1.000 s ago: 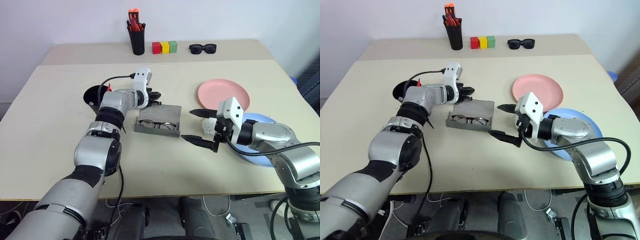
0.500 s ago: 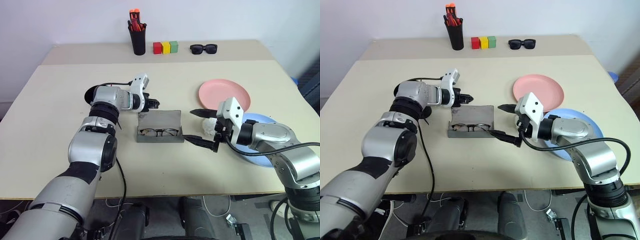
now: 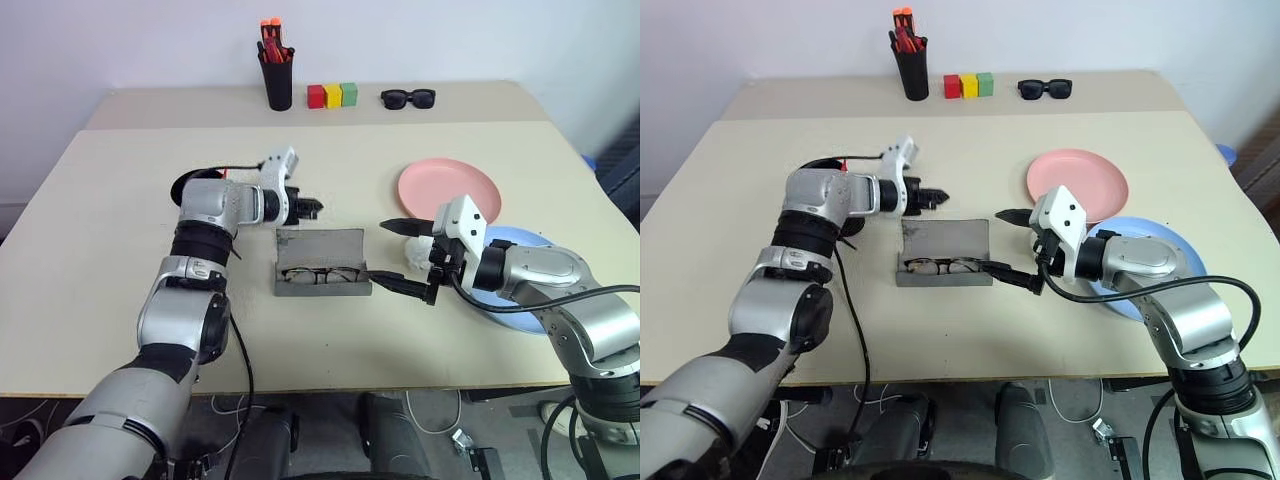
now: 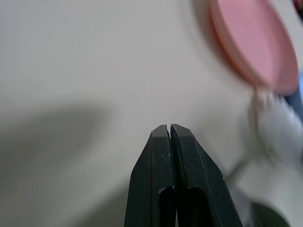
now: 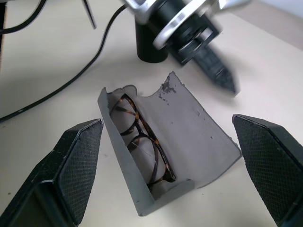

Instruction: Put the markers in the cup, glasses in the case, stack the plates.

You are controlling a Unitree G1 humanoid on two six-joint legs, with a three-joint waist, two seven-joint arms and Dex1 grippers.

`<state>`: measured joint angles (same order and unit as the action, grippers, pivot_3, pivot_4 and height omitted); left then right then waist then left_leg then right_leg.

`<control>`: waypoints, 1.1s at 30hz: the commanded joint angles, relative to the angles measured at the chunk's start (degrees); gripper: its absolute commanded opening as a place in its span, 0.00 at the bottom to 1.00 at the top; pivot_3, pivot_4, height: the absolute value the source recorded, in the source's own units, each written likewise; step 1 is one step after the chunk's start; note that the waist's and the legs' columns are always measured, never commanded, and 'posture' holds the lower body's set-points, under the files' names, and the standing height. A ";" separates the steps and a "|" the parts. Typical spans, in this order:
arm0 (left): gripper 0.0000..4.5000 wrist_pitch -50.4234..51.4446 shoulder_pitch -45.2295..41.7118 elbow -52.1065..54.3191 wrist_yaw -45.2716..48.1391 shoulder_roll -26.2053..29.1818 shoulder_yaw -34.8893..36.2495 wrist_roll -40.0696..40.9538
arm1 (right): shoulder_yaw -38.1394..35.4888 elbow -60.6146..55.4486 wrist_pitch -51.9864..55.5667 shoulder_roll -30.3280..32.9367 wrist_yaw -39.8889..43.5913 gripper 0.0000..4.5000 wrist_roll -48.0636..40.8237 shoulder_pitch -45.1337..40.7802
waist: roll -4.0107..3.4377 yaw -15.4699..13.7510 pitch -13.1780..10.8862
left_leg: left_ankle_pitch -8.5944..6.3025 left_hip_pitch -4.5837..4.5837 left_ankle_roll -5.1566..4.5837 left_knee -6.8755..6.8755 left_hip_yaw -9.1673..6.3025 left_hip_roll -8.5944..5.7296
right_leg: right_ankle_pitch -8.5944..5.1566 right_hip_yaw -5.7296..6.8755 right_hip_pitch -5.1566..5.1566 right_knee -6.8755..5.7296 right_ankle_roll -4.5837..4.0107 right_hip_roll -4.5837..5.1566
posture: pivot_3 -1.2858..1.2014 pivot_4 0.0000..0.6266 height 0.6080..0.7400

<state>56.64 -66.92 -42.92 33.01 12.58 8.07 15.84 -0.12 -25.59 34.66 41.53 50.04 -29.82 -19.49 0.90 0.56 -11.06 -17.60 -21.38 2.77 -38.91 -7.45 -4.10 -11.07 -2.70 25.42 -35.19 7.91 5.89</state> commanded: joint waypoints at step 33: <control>0.01 19.87 11.78 28.84 17.14 6.72 -16.13 8.40 | 4.84 -2.30 3.64 -0.30 -0.18 1.00 -0.54 0.53 | -0.01 0.19 0.00 | -0.04 0.01 -0.07 -0.05 -0.01 0.01 | 0.00 0.00 -0.02 -0.03 0.01 -0.01 | 0.52 0.24 1.00</control>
<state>75.86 -55.44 -17.72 50.40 18.59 -7.87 23.09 7.25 -28.37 40.39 40.80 50.24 -31.47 -17.92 0.90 0.74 -11.06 -17.64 -21.37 2.71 -38.96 -7.46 -4.09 -11.06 -2.71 25.40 -35.22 7.92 5.88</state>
